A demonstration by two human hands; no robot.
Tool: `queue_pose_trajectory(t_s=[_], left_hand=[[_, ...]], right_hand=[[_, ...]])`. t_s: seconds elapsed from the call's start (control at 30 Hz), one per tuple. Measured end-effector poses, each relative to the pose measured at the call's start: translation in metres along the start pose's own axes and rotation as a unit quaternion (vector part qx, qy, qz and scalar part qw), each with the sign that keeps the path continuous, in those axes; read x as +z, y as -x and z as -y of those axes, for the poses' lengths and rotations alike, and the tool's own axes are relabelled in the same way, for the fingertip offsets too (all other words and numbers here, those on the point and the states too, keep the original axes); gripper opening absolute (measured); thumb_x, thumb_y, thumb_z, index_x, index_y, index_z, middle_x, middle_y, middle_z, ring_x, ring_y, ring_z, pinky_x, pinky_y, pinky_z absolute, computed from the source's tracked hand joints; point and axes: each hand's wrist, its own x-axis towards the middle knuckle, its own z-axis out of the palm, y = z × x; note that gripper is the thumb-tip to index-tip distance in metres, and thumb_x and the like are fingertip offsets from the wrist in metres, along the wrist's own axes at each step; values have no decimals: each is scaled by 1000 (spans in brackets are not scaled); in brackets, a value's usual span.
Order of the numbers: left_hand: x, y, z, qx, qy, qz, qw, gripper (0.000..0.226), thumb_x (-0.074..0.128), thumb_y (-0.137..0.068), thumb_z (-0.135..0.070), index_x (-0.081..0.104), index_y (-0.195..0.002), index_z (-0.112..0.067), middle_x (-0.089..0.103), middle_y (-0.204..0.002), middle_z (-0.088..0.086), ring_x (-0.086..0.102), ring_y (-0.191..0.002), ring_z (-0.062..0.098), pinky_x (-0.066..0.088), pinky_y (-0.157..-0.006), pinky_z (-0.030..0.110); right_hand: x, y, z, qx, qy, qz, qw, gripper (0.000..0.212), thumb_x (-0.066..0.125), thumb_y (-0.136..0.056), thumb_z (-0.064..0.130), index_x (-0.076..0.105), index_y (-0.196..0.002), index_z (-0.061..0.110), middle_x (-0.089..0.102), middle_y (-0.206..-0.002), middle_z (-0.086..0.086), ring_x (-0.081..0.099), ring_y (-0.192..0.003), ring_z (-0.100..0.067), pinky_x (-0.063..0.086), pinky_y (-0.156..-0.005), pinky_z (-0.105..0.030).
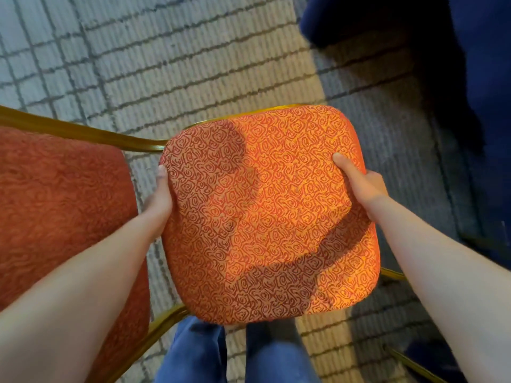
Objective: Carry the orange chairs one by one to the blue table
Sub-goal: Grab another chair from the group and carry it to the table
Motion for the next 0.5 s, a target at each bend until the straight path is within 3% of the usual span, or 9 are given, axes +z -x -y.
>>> queue_pose_trajectory(t_s=[0.1,0.17,0.23,0.3,0.37,0.43,0.5], left_hand=[[17,-29,5,-19,25,10,999,107,23,-77,-88,43,-143,-6,47,-143,19,46,-131,33,36,-110,40],[22,-51,10,-27,38,14,999,134,21,-46,-105,48,-141,-13,52,-140,17,51,-127,31,38,-110,45],[31,-87,26,-38,37,30,998,151,20,-22,-109,49,-141,-21,55,-138,12,53,-125,29,37,-110,48],[39,-112,39,-43,39,38,998,149,22,-22,-109,49,-141,-23,56,-137,9,53,-124,29,38,-109,48],[44,-113,41,-55,53,41,996,147,25,-22,-109,49,-140,-24,58,-135,8,55,-121,29,39,-108,50],[51,-106,37,-52,65,27,996,140,26,-32,-108,51,-139,-22,58,-132,4,55,-120,29,40,-107,48],[54,-100,30,-40,65,12,997,127,25,-48,-102,50,-139,-18,56,-129,1,53,-121,27,40,-107,45]], right_hand=[[22,-34,1,-2,21,4,1000,48,67,-77,65,52,-75,19,53,-71,3,50,-64,-10,39,-78,-29],[32,-52,-2,-5,27,4,1000,54,67,-77,66,59,-89,14,53,-70,2,52,-66,-15,42,-83,-34],[42,-69,-8,-2,33,0,999,59,67,-76,66,59,-93,10,55,-70,1,55,-71,-19,46,-88,-36],[52,-85,-15,1,37,2,999,47,67,-76,67,55,-81,21,56,-71,1,55,-68,-17,45,-86,-35],[59,-101,-24,4,39,6,999,50,67,-76,67,51,-73,19,56,-72,2,54,-66,-13,43,-82,-32],[64,-111,-28,-1,41,-1,999,53,67,-76,67,53,-76,16,58,-74,2,55,-68,-12,43,-81,-31],[66,-119,-29,-5,28,-10,1000,57,68,-75,68,60,-92,14,63,-84,0,60,-77,-15,43,-82,-29]])
